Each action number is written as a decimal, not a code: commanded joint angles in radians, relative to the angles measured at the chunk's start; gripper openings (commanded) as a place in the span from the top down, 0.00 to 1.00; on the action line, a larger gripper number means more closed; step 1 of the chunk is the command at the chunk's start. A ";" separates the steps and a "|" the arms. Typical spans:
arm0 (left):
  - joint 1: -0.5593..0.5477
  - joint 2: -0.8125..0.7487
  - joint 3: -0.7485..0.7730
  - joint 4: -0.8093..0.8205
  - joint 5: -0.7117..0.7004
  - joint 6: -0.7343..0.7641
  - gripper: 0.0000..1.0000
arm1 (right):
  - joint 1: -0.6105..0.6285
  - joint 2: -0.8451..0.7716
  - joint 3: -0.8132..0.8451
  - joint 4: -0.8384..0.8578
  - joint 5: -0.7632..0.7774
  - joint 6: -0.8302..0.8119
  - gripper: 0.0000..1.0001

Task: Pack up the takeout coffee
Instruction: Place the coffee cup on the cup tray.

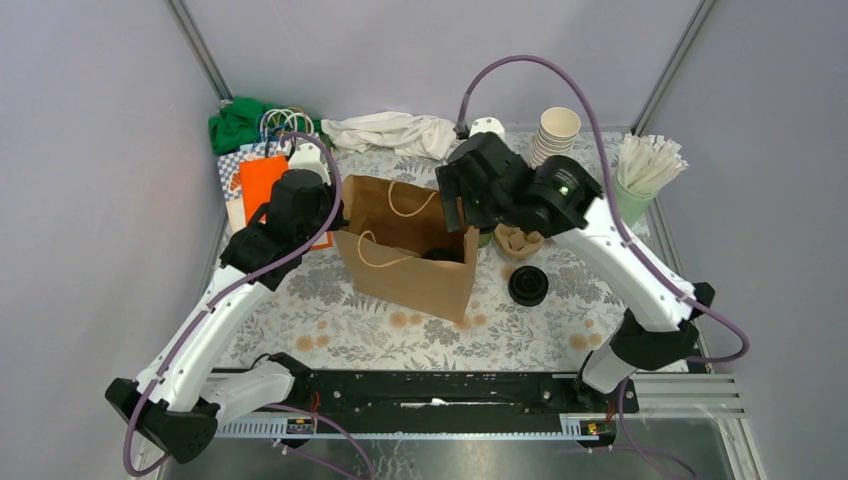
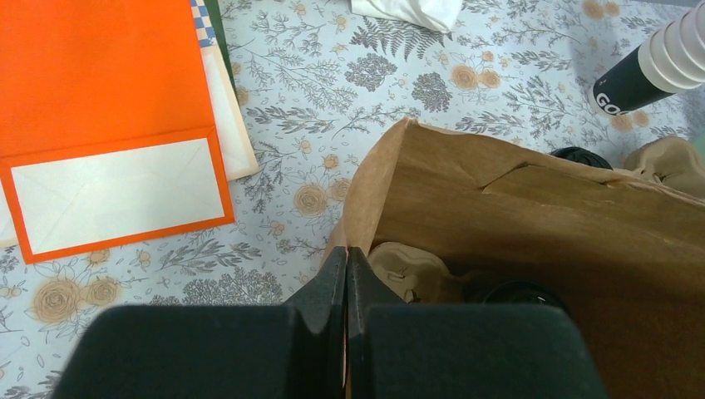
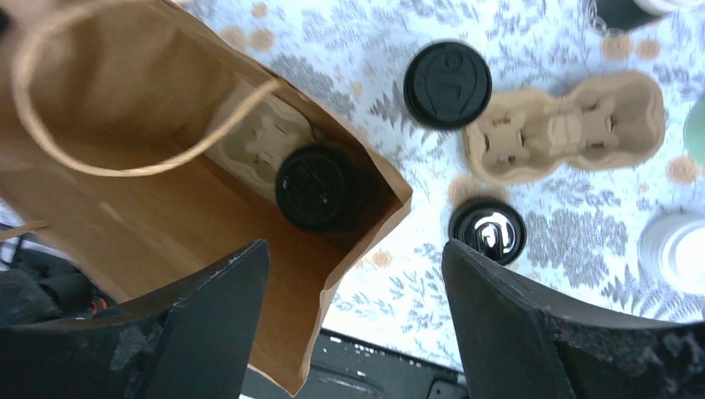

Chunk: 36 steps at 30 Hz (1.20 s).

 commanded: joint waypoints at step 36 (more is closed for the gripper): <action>0.006 -0.078 0.174 -0.472 0.131 -0.176 0.94 | -0.099 0.316 0.137 0.171 -0.065 -0.179 0.95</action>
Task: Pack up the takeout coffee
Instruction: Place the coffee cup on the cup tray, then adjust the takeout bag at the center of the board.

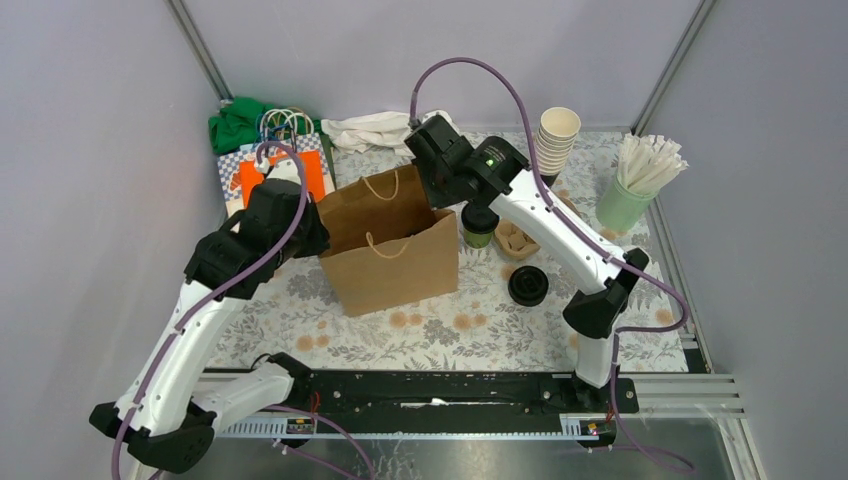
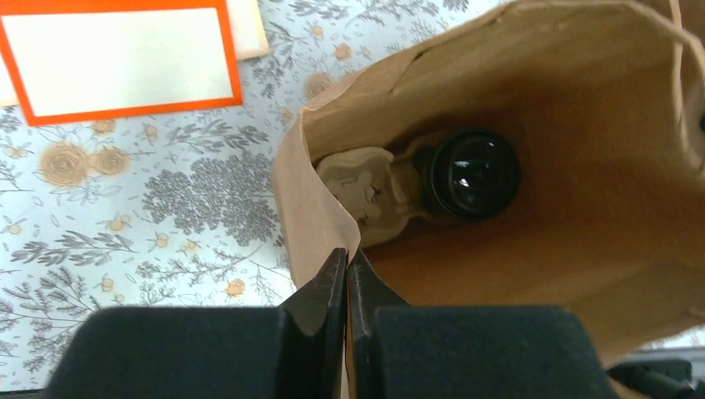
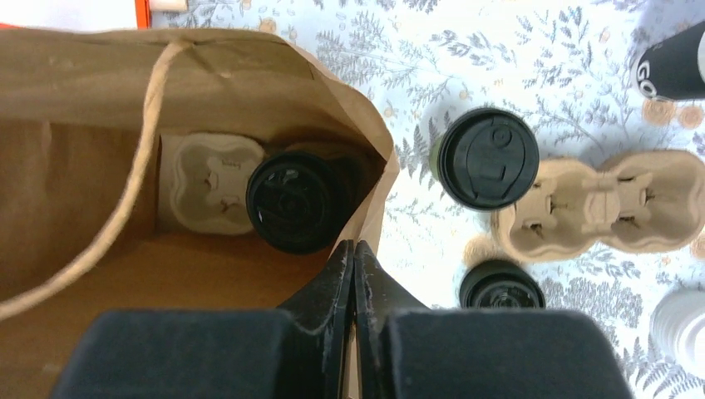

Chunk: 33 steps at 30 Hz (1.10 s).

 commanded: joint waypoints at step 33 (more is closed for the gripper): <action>0.005 0.069 0.292 -0.055 0.117 0.155 0.23 | -0.061 -0.008 0.019 0.292 -0.005 -0.200 0.07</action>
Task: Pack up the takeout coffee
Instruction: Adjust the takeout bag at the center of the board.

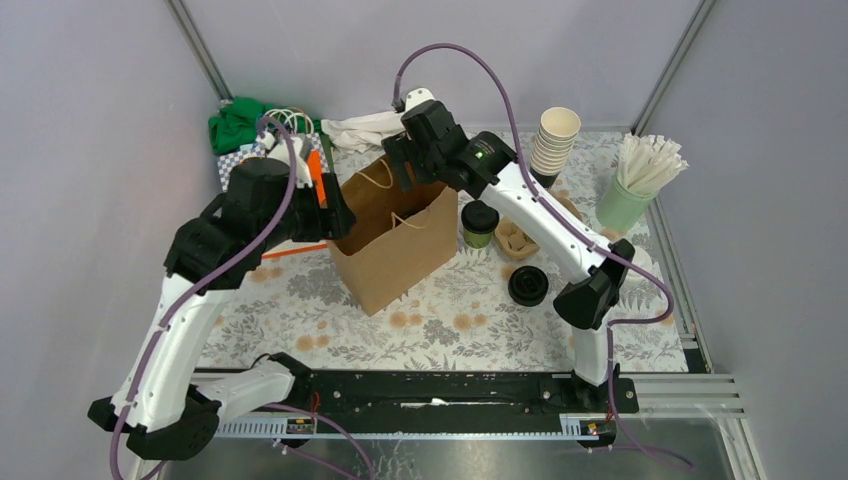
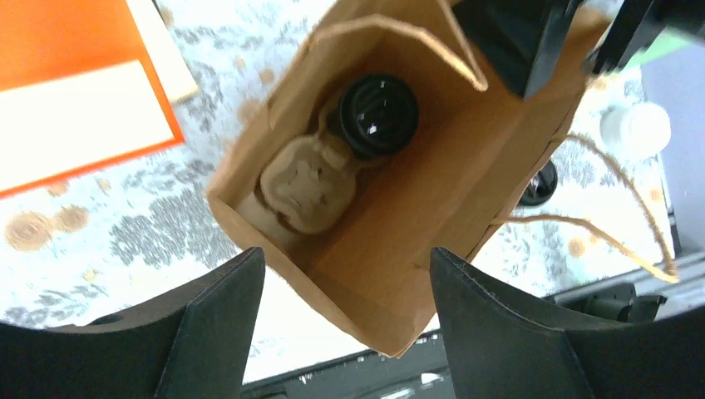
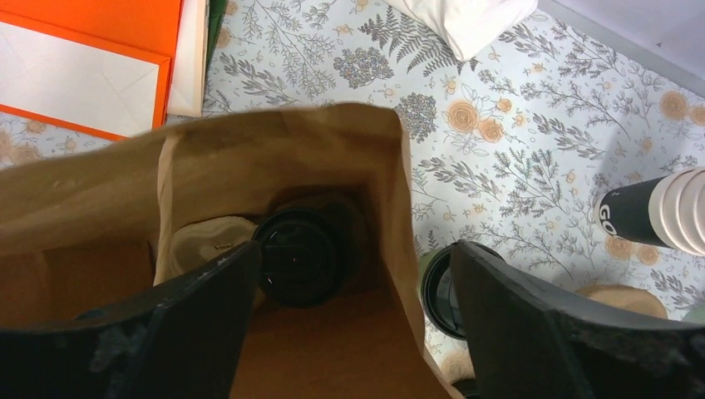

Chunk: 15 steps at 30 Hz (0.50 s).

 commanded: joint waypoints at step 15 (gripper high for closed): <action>0.069 0.022 0.005 0.357 -0.025 0.160 0.21 | -0.007 -0.167 0.084 -0.400 0.203 0.538 0.19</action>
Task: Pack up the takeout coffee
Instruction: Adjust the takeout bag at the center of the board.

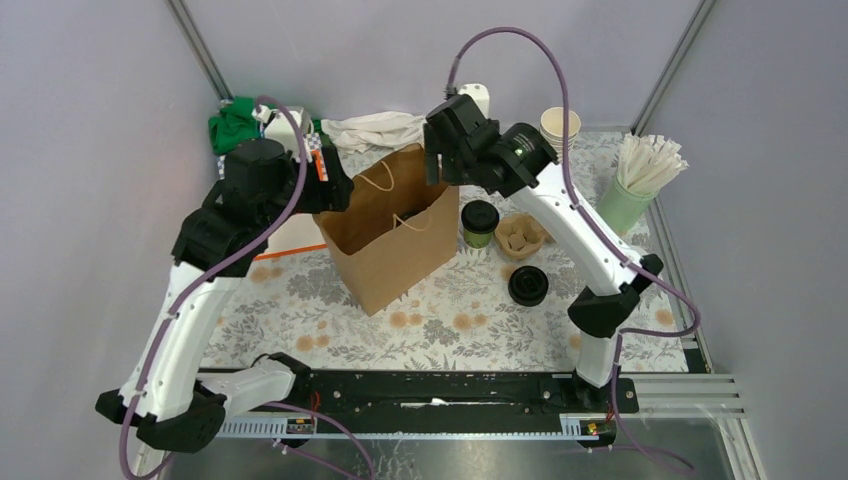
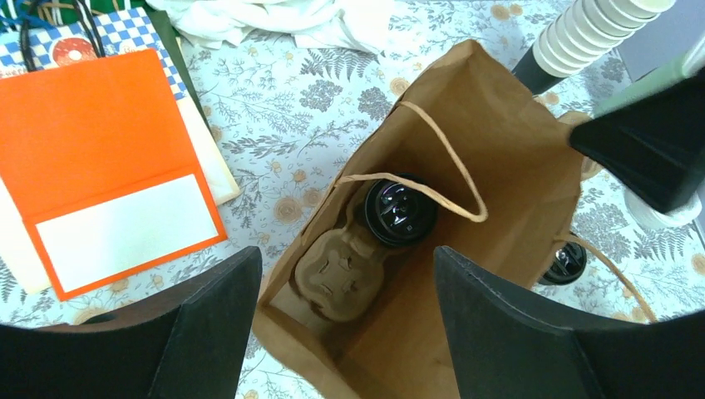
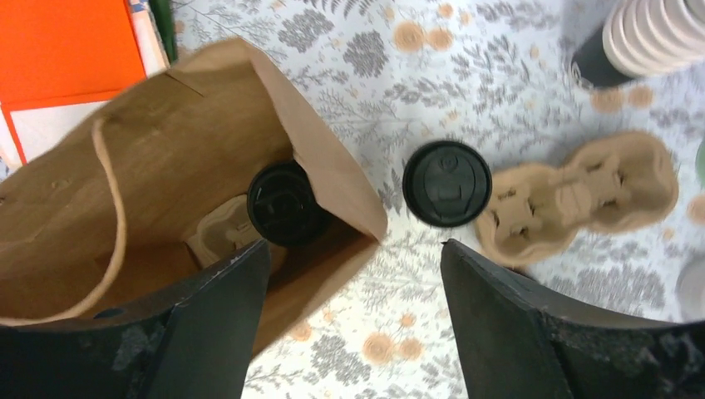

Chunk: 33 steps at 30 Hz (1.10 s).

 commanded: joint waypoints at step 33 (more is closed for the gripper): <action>0.188 0.006 -0.323 0.333 0.300 0.146 0.60 | -0.085 -0.016 -0.079 -0.073 -0.198 0.407 0.56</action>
